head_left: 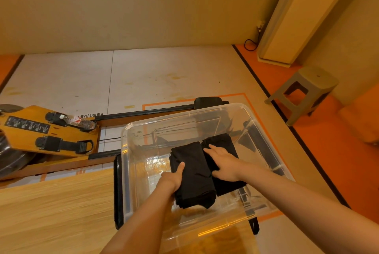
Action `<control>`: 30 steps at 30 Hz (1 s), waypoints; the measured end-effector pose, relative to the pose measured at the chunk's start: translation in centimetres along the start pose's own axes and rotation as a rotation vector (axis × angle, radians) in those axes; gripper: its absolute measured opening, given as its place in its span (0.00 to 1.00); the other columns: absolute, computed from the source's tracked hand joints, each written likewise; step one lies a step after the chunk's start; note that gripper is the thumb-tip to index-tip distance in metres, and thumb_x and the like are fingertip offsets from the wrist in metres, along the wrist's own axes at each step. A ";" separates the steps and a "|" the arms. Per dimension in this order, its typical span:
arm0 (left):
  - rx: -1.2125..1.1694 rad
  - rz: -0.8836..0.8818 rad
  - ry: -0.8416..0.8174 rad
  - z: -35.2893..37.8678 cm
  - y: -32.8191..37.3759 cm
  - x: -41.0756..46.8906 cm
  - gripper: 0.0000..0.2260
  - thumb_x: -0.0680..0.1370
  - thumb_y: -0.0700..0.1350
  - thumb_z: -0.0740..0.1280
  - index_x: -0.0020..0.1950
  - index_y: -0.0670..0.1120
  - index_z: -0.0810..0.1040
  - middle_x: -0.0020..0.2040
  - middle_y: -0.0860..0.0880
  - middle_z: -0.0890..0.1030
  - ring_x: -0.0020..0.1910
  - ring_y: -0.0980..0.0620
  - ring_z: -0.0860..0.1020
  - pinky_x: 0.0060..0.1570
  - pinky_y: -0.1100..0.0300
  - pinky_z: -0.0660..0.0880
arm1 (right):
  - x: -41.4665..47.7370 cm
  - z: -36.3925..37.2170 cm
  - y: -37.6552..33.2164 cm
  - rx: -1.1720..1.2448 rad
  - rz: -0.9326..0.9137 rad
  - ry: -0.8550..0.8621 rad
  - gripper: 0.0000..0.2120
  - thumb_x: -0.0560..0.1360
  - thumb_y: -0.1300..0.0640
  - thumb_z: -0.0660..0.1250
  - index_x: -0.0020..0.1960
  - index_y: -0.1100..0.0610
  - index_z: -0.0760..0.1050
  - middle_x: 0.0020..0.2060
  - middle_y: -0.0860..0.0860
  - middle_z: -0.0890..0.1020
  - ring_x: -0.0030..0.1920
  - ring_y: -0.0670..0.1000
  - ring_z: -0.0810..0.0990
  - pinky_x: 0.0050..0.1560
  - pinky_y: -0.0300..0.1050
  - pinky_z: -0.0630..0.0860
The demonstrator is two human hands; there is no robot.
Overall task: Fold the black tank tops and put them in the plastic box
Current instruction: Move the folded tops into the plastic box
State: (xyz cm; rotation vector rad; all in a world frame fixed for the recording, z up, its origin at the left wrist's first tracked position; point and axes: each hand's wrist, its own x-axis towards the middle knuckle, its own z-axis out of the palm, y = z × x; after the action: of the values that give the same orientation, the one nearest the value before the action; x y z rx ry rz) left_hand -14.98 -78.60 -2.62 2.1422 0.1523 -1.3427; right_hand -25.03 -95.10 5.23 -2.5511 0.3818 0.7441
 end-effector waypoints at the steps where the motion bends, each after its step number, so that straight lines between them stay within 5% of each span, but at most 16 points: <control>1: -0.022 -0.011 -0.024 0.1 0.0 -0.1 0.43 0.74 0.72 0.55 0.74 0.37 0.62 0.68 0.36 0.72 0.64 0.36 0.74 0.65 0.45 0.71 | 0.0 -0.1 -0.4 0.026 -0.009 0.007 0.42 0.77 0.48 0.65 0.79 0.52 0.40 0.78 0.52 0.41 0.77 0.54 0.41 0.75 0.51 0.48; 6: -0.080 -0.003 -0.089 0.7 0.4 -0.7 0.34 0.79 0.65 0.53 0.76 0.42 0.58 0.69 0.37 0.70 0.65 0.36 0.72 0.65 0.41 0.70 | -0.1 1.5 -2.0 -0.171 -0.108 -0.099 0.55 0.70 0.38 0.71 0.77 0.47 0.34 0.75 0.54 0.30 0.75 0.54 0.32 0.75 0.53 0.41; 12: -0.170 0.095 -0.062 0.5 1.5 -1.4 0.33 0.81 0.62 0.53 0.79 0.46 0.49 0.73 0.39 0.64 0.68 0.36 0.69 0.60 0.43 0.73 | 1.7 1.8 -1.5 -0.435 0.010 0.008 0.61 0.66 0.32 0.70 0.76 0.53 0.29 0.74 0.60 0.30 0.74 0.58 0.28 0.73 0.55 0.33; 15: 0.027 0.115 -0.016 0.7 1.3 -1.6 0.35 0.80 0.63 0.53 0.78 0.44 0.46 0.73 0.38 0.65 0.68 0.37 0.69 0.65 0.44 0.70 | 1.5 1.8 -1.7 -0.563 -0.047 0.057 0.63 0.64 0.27 0.67 0.76 0.58 0.31 0.72 0.59 0.27 0.73 0.58 0.27 0.72 0.54 0.30; 20: 0.393 0.153 0.027 -0.1 1.5 -2.5 0.35 0.80 0.61 0.59 0.77 0.41 0.49 0.71 0.38 0.68 0.66 0.39 0.72 0.65 0.48 0.71 | 1.0 2.3 -2.3 -0.552 -0.109 -0.053 0.61 0.60 0.19 0.48 0.76 0.57 0.31 0.73 0.58 0.28 0.70 0.55 0.23 0.72 0.52 0.30; 23: 0.486 0.062 -0.059 0.0 1.3 -3.2 0.32 0.81 0.58 0.58 0.75 0.39 0.53 0.71 0.37 0.68 0.68 0.40 0.71 0.67 0.50 0.69 | 1.1 3.3 -2.4 -0.652 -0.040 -0.125 0.56 0.69 0.25 0.57 0.75 0.55 0.27 0.72 0.58 0.26 0.72 0.57 0.25 0.73 0.55 0.32; 30: 0.643 0.133 0.004 0.3 1.0 -3.1 0.35 0.80 0.61 0.57 0.76 0.38 0.51 0.72 0.37 0.67 0.69 0.40 0.69 0.67 0.52 0.67 | 1.8 2.8 -2.7 -0.633 -0.027 -0.133 0.58 0.68 0.27 0.63 0.74 0.52 0.25 0.72 0.57 0.25 0.71 0.55 0.24 0.71 0.53 0.30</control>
State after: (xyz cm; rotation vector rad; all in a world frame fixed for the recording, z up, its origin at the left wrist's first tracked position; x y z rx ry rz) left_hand -16.31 -78.93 0.35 2.6103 -0.4766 -1.4378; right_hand -23.76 -91.64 3.04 -3.0464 0.0672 1.1655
